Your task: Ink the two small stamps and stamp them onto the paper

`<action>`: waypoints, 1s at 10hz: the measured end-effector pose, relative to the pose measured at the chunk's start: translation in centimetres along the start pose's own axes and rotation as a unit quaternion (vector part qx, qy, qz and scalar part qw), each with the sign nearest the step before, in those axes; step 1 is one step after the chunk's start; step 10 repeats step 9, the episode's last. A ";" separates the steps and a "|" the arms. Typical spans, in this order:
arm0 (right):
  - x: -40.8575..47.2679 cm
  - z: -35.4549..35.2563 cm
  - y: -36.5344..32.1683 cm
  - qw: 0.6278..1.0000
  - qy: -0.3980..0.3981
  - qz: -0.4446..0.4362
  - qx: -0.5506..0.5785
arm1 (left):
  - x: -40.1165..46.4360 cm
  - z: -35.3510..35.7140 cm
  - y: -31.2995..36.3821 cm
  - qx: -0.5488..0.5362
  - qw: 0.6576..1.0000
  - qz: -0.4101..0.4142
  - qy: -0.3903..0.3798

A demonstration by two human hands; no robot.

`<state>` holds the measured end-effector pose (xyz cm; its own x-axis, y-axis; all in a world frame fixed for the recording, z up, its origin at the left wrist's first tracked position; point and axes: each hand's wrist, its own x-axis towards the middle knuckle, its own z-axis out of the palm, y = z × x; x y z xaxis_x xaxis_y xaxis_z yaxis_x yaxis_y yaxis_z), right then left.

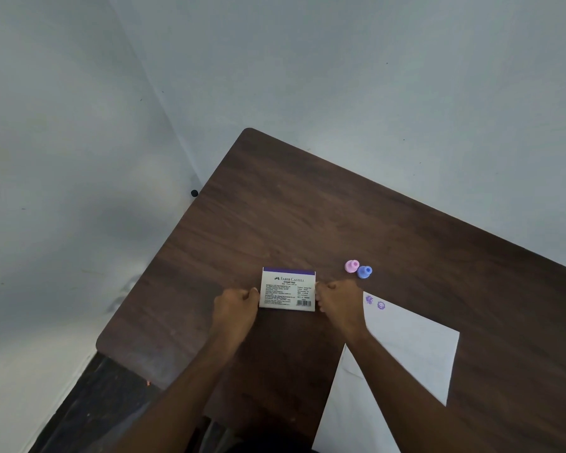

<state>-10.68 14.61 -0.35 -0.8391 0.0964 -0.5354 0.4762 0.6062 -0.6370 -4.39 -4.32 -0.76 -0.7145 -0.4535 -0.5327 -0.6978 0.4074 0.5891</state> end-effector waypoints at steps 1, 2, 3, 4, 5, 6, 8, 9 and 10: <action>0.1 0.1 -0.1 1.000 0.002 -0.001 -0.002 | 0.2 -0.1 0.2 0.041 0.999 0.012 0.004; 0.2 0.1 -0.1 1.000 0.005 0.001 -0.005 | 0.4 -0.3 0.2 0.055 0.998 0.020 0.003; 0.2 0.3 -0.1 1.000 0.007 0.005 -0.016 | 0.5 -0.3 0.3 0.054 0.998 0.016 -0.001; 0.3 0.4 0.1 0.997 0.027 -0.010 -0.074 | 0.5 -0.2 0.4 0.059 0.998 0.009 -0.003; 0.0 0.5 0.0 0.994 0.046 -0.030 -0.097 | 0.5 0.0 0.3 0.050 0.999 -0.007 0.003; 0.2 0.6 0.3 0.994 0.049 -0.037 -0.094 | 0.5 0.1 0.3 0.044 0.999 -0.018 -0.002; 0.0 0.5 0.5 0.978 0.029 -0.078 -0.190 | 0.8 0.2 -0.1 0.103 0.994 0.004 0.044; -0.6 -0.8 0.0 0.960 0.049 -0.134 -0.239 | 0.1 -0.1 1.2 0.038 0.987 0.117 0.100; -0.6 -0.8 0.0 0.960 0.049 -0.134 -0.239 | 0.1 -0.1 1.2 0.038 0.987 0.117 0.100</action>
